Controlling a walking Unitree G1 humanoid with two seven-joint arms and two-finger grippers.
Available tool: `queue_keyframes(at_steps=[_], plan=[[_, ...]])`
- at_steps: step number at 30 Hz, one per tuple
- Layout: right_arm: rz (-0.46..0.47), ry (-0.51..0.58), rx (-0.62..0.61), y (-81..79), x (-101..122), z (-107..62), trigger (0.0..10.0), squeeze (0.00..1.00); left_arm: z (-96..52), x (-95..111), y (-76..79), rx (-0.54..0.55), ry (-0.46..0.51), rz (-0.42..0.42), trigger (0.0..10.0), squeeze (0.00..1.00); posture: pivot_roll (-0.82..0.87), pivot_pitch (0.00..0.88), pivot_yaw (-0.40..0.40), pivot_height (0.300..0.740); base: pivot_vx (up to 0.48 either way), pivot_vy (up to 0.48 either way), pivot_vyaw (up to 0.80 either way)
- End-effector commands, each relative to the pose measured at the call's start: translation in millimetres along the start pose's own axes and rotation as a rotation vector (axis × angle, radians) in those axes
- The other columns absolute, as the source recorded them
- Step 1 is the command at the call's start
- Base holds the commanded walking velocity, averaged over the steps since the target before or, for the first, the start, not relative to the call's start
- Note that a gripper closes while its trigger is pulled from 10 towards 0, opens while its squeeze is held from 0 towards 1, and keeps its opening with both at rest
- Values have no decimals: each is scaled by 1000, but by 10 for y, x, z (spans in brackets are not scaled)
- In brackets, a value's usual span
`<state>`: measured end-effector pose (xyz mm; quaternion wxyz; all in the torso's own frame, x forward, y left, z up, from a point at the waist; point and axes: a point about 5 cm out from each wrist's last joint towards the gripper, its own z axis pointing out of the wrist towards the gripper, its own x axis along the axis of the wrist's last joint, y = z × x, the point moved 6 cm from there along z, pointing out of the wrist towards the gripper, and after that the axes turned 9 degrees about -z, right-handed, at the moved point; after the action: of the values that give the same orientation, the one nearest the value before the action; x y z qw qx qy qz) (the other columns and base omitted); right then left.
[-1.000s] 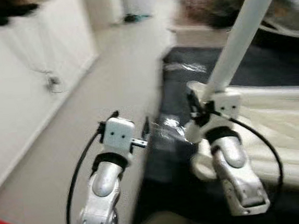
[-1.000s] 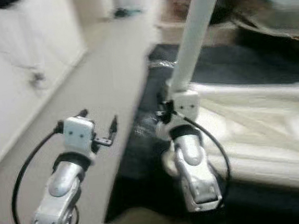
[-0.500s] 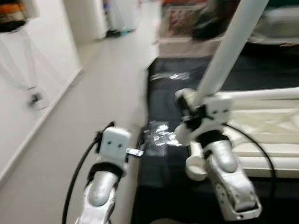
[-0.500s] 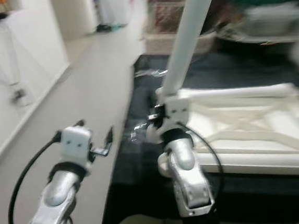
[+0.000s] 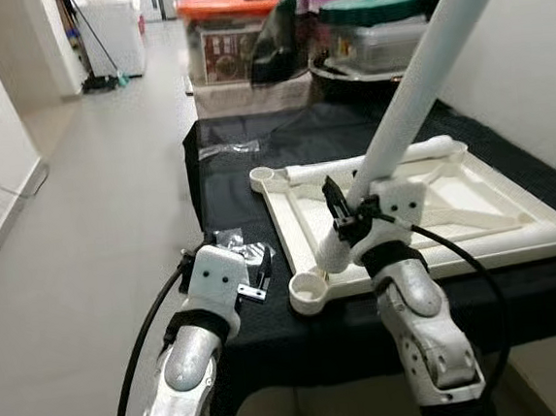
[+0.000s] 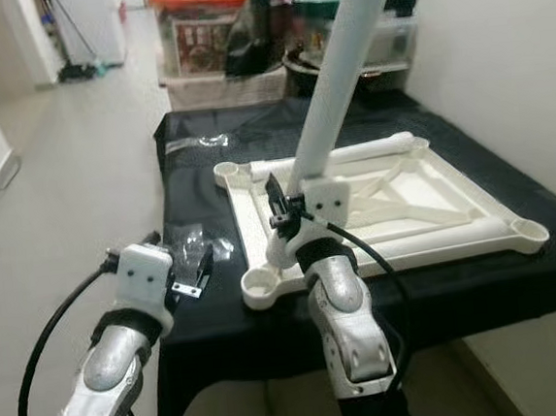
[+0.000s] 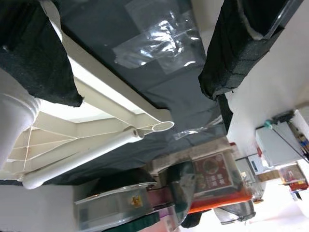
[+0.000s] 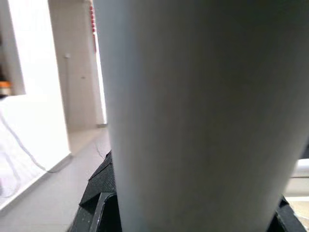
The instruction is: Building children table
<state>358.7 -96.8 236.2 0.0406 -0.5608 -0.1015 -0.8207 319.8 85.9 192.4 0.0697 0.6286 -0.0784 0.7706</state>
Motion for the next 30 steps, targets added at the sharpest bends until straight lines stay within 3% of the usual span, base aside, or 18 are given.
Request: queue_keyframes(at_steps=[1, 14, 21, 30], plan=[[11, 7, 6, -7, 29, 18, 10000, 0, -10, -9, -12, 8, -7, 25, 10000, 0, 60, 86, -21, 740, 0, -330, 0], [11, 7, 15, -22, 28, 23, 10000, 0, 3, -1, -43, 34, -9, 27, 10000, 0, 59, 92, -26, 740, 0, -425, 0], [22, 11, 29, -45, 34, 29, 10000, 0, 7, -17, -161, 96, -18, 9, 10000, 0, 61, 95, -30, 740, 0, 0, 0], [0, 46, 62, -85, 115, 58, 10000, 0, 9, -2, -142, 97, -10, 2, 10000, 0, 57, 93, -35, 740, 0, 0, 800]])
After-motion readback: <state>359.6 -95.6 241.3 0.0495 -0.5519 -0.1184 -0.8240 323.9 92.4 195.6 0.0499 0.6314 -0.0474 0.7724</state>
